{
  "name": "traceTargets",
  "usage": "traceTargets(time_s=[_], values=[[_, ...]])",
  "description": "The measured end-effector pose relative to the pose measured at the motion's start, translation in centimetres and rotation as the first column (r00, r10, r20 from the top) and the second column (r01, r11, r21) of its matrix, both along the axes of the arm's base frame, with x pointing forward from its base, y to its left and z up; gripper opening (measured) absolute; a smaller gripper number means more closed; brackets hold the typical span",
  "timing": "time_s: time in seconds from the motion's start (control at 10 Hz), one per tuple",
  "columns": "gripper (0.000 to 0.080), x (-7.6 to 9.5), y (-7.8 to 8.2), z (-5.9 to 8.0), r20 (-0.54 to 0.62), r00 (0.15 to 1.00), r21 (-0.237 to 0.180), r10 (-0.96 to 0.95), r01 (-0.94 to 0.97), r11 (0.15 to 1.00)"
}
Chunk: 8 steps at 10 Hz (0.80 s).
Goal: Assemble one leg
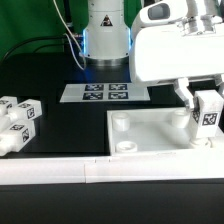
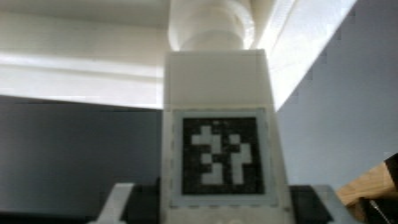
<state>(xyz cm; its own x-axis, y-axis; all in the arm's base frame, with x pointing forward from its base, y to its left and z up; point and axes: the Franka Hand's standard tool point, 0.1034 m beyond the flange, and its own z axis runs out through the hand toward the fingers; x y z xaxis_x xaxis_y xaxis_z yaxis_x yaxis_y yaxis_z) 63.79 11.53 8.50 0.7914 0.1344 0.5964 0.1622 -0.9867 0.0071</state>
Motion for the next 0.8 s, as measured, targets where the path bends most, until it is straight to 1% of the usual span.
traceTargets(time_s=[0.2, 0.7, 0.8], values=[[0.0286, -0.09, -0.1, -0.3, 0.007, 1.0, -0.002, -0.001, 0.001, 1.0], [0.0286, -0.04, -0.23, -0.34, 0.0, 1.0, -0.004, 0.0, 0.0, 1.0], [0.0359, -0.18, -0.21, -0.58, -0.012, 1.0, -0.004, 0.002, -0.002, 1.0]])
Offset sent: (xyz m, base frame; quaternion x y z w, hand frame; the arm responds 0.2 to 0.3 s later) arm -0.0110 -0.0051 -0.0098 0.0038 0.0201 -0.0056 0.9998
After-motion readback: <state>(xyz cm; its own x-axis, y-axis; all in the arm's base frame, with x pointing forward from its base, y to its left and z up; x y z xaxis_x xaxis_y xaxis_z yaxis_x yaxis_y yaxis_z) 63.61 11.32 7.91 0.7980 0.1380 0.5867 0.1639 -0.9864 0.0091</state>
